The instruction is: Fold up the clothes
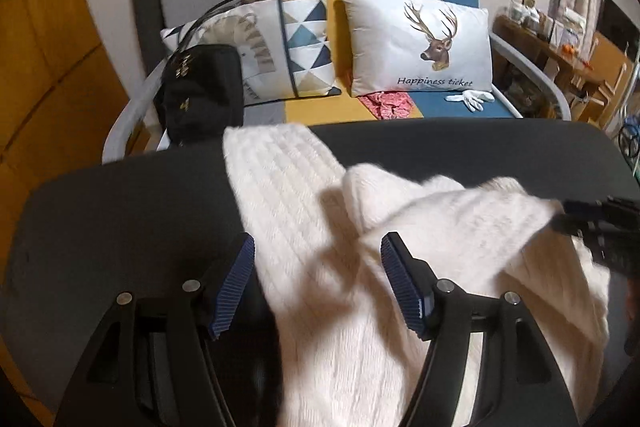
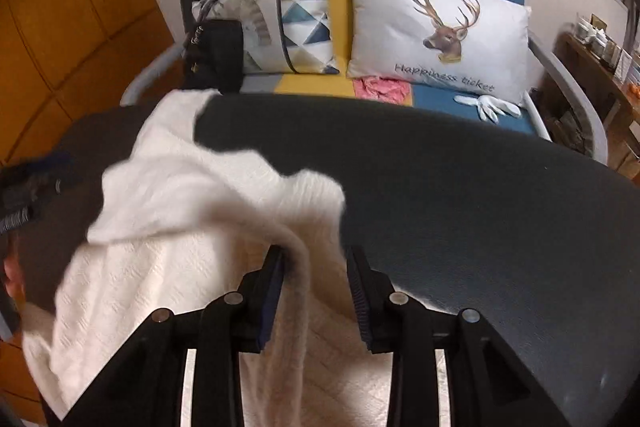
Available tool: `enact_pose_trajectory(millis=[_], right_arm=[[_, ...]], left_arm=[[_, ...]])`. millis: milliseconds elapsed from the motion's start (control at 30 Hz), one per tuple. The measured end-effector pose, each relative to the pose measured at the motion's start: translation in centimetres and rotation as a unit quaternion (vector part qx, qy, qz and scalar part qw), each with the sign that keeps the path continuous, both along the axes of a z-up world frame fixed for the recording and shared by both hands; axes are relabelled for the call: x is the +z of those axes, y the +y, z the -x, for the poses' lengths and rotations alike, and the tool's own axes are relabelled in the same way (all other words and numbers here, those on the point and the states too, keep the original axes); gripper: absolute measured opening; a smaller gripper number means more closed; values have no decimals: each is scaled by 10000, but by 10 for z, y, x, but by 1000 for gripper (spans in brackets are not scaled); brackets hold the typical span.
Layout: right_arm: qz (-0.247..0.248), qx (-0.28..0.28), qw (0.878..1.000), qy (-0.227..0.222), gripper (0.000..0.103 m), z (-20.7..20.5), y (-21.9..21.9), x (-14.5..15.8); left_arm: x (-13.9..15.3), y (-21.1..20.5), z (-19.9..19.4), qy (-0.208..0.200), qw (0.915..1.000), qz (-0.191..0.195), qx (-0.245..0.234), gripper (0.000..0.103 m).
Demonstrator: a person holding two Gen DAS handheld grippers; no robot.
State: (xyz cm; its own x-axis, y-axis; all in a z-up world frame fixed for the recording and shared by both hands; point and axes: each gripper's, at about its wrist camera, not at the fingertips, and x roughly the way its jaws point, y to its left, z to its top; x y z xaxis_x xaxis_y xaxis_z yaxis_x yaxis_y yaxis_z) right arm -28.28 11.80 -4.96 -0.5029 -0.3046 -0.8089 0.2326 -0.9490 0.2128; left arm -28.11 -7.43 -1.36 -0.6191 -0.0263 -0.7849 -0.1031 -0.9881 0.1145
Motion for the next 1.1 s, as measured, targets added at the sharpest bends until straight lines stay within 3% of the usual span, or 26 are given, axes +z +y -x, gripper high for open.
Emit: enact_pose_trajectory(millis=[33, 67, 133, 167, 200, 233, 333, 400, 500, 567, 633, 733, 933, 1100], right_arm=[[188, 173, 9997, 9, 32, -3, 1, 1], [863, 449, 9952, -82, 35, -5, 7, 5], [2340, 1265, 9637, -217, 33, -14, 18, 17], [2361, 1252, 9636, 20, 33, -20, 24, 25], [2149, 1095, 9698, 355, 34, -25, 31, 34], [1823, 847, 9787, 409, 34, -23, 37, 35], [755, 207, 9967, 209, 34, -6, 50, 25], [147, 237, 9996, -15, 35, 4, 45, 7], [-523, 391, 9977, -155, 35, 11, 34, -19], [-513, 439, 9976, -180, 35, 15, 34, -31], [-191, 617, 9976, -239, 36, 16, 34, -41], [117, 780, 9955, -521, 38, 17, 39, -54], [179, 720, 9953, -620, 39, 13, 44, -64], [163, 709, 9958, -549, 38, 13, 47, -66]], left_arm=[[-2, 2, 8, -11, 10000, 23, -46, 69], [-2, 4, 18, 13, 9999, 91, -57, 69], [-1, 5, 32, 78, 9996, 258, -21, 69], [-1, 4, 40, 51, 9996, 288, -21, 69], [0, 3, 44, 23, 9996, 289, -23, 69], [1, 1, 48, 11, 9995, 315, 3, 69], [2, -3, 62, -17, 9990, 442, 52, 69], [-6, 5, 77, -272, 9967, 712, -293, 72], [-19, 21, 92, -745, 9900, 787, -903, 72], [-20, 30, 98, -727, 9881, 698, -1163, 72], [-23, 35, 104, -748, 9868, 543, -1331, 72], [-37, 42, 115, -1125, 9793, 436, -1622, 72], [-67, 58, 124, -1384, 9640, 1153, -1956, 72], [-67, 57, 137, -1061, 9671, 1449, -1804, 72]])
